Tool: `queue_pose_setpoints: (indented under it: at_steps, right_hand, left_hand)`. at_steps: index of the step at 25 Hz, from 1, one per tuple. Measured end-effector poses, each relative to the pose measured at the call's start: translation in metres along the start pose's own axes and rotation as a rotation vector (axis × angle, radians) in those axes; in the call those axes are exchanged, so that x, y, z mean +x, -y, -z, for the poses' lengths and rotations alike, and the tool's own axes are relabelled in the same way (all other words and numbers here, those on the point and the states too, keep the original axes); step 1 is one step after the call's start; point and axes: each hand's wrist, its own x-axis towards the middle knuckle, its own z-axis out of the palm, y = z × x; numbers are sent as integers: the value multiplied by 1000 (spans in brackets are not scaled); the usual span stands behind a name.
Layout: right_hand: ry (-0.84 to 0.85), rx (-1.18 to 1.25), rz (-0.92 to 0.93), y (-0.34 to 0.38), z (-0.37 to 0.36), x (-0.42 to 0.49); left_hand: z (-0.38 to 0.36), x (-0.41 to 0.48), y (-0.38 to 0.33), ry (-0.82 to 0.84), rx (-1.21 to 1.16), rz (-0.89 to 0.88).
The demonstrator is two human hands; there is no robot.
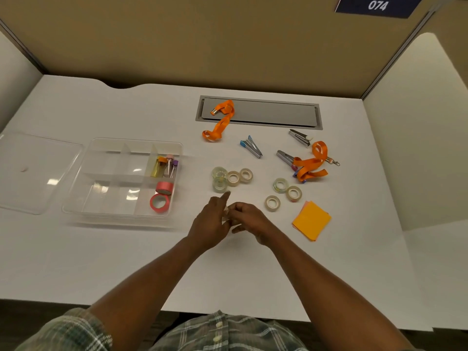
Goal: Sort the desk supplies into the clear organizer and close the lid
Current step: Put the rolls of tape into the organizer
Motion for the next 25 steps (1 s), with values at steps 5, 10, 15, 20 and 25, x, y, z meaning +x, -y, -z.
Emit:
queue_pose_setpoints:
  at_steps: [5,10,15,20,25]
  right_hand:
    - [-271,-171,60,-6,39,-1]
    - [-620,-1033,131,-34,79,13]
    - [-549,-1242,117,-51,83,22]
    - [-593,-1070,151,-45,65,27]
    - [-498,24,-6,8,4,33]
  left_hand:
    - [-13,11,-22,-39,-69,-3]
    - [-16,14,-27,-91,-73,70]
    - [-8,13,-18,-110,-94,74]
    - [8,10,0,-166,-100,96]
    - [38,4,28,-294,-352,226]
